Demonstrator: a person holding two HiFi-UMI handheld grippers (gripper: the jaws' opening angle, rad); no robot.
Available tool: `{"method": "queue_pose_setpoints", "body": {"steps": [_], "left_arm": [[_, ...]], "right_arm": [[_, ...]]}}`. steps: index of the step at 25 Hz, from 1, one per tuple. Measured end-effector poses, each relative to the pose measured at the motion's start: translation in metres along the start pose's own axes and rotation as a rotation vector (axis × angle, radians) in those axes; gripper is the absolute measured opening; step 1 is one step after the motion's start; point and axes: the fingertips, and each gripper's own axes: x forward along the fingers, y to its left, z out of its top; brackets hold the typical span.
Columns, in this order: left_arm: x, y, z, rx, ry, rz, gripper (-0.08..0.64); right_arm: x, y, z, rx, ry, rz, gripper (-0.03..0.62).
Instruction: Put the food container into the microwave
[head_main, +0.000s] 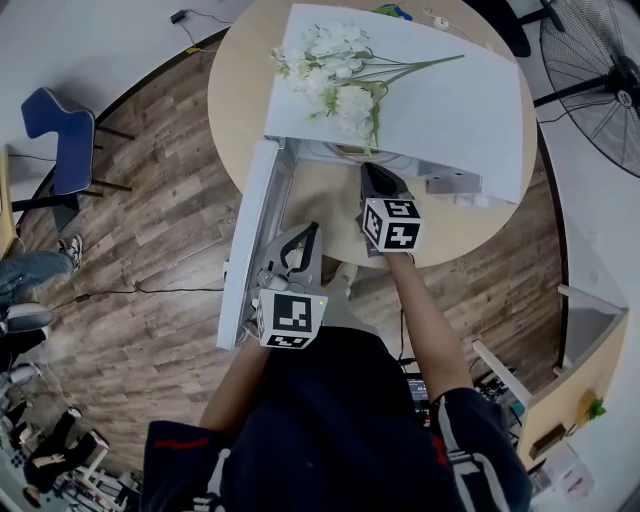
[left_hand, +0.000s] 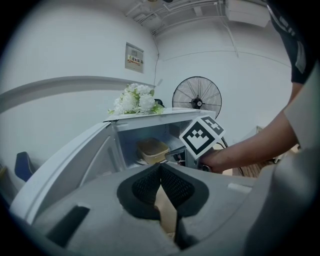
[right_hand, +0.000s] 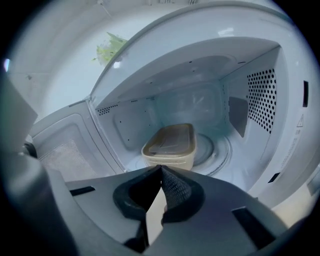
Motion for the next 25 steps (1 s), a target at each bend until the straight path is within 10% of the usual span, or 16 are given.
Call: {"method": "queue_pose_setpoints", "body": {"steps": [25], "left_arm": [[-0.041,0.003,0.077,0.08,-0.194,0.031,0.015]], "right_arm": [[-0.132,0.058,0.068,-0.137,-0.203,0.06,0.011]]}}
